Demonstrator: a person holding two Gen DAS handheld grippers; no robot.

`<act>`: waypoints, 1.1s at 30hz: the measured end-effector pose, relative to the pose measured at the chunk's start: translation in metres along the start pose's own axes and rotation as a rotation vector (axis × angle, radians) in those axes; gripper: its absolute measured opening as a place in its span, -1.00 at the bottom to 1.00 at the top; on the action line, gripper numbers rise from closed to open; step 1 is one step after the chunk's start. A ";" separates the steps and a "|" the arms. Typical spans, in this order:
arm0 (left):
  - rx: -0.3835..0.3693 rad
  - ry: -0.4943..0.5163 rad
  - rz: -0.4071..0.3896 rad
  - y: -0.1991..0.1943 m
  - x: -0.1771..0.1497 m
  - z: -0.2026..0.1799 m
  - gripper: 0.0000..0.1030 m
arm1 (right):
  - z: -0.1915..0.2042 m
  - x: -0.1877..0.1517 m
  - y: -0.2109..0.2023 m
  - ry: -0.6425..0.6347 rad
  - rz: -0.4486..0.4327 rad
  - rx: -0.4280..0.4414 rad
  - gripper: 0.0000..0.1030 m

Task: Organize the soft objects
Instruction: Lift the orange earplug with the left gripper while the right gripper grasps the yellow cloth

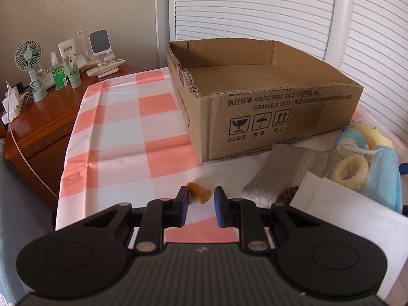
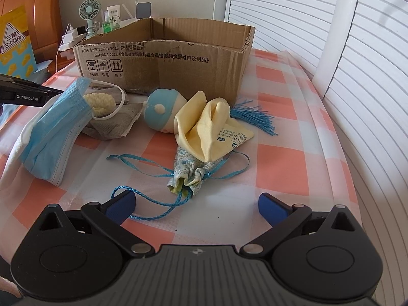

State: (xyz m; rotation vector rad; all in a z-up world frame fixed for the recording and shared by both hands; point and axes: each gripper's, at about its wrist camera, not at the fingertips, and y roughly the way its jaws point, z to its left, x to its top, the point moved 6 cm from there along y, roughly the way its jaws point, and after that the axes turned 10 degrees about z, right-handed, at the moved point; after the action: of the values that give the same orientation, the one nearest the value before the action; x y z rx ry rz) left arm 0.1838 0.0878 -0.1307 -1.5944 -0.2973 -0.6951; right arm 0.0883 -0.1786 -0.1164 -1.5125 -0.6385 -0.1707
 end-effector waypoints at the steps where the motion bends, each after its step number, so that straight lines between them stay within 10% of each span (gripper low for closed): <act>1: 0.002 0.007 0.002 0.000 0.001 0.002 -0.60 | 0.000 0.000 0.000 -0.001 -0.001 0.000 1.00; 20: -0.107 0.143 0.046 0.003 0.005 0.002 -0.38 | 0.000 0.000 0.000 -0.002 -0.001 0.001 1.00; 33: -0.064 0.051 0.028 0.003 0.007 0.001 -0.60 | 0.000 0.002 0.000 -0.007 -0.001 -0.006 1.00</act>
State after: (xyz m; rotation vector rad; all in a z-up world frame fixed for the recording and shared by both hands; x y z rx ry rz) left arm 0.1913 0.0869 -0.1293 -1.6362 -0.2174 -0.7289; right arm 0.0903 -0.1781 -0.1157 -1.5193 -0.6444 -0.1680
